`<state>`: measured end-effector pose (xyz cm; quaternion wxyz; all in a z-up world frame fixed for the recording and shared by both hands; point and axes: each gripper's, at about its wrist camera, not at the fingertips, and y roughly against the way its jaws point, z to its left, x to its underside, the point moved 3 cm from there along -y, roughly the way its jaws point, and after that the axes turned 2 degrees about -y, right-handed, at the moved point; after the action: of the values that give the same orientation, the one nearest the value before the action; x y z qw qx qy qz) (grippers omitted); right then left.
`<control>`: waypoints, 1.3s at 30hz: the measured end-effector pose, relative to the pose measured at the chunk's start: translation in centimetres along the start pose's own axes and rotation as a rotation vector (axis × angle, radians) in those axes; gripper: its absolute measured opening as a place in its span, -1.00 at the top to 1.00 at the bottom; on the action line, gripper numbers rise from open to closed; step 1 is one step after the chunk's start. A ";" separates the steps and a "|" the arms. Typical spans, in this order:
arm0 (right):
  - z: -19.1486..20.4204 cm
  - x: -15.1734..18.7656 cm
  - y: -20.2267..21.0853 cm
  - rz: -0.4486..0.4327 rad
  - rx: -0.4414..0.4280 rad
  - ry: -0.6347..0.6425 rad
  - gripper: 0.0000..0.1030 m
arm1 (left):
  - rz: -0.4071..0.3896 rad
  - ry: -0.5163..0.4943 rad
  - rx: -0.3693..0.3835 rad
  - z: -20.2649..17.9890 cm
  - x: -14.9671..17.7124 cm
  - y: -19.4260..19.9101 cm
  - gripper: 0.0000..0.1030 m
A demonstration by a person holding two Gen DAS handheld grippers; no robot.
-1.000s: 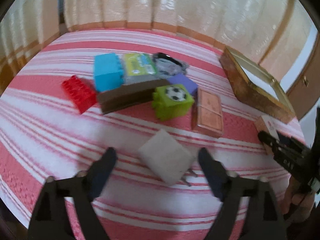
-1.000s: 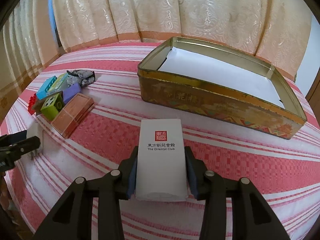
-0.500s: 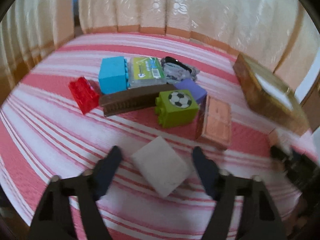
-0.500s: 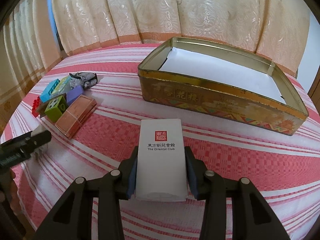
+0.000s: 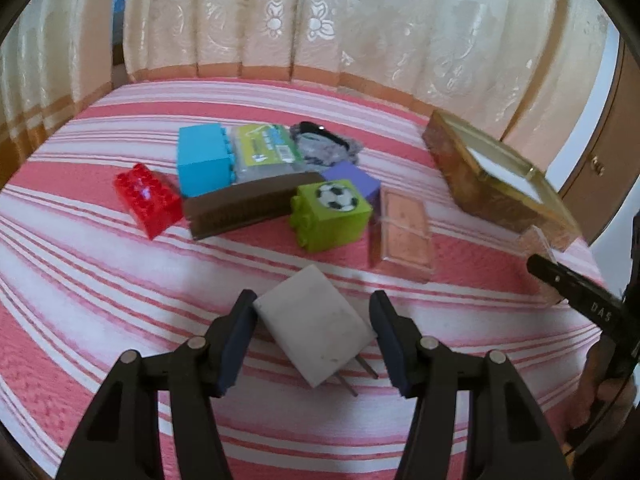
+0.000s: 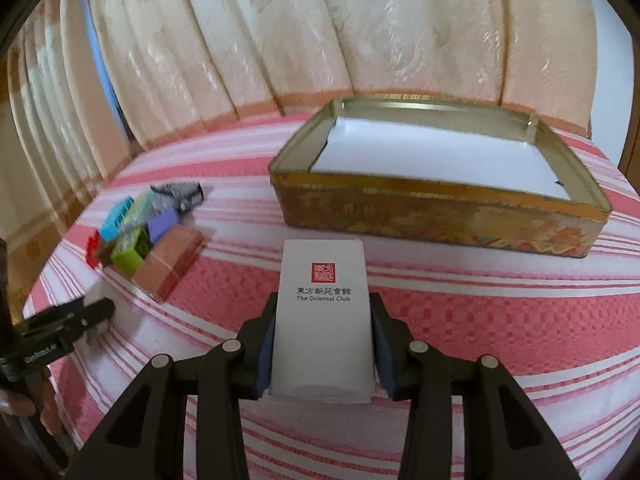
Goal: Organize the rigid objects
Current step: 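Carry the charger and card box with both grippers over the gold tin tray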
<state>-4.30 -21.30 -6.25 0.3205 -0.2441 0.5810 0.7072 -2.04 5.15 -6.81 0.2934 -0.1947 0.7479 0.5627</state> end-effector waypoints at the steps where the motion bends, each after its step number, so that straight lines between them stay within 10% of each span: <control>1: 0.0 -0.1 0.3 -0.017 -0.005 -0.002 0.15 | -0.006 0.001 0.005 -0.2 -0.2 0.0 -0.12; 8: -0.8 -2.0 2.6 -0.130 -0.029 -0.027 0.15 | -0.103 -0.069 0.051 -3.3 -2.3 2.3 -0.12; 23: -10.3 -8.4 1.9 -0.303 0.241 -0.100 0.15 | -0.252 -0.238 0.197 -15.0 -9.3 0.7 -0.12; 39: -13.8 -8.3 -0.4 -0.265 0.317 -0.129 0.14 | -0.201 -0.309 0.209 -24.6 -11.5 -8.9 -0.12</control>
<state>1.22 -36.13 -3.39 0.4816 -0.2190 0.6262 0.5727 6.73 -21.38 -0.88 0.4777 -0.1481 0.7253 0.4731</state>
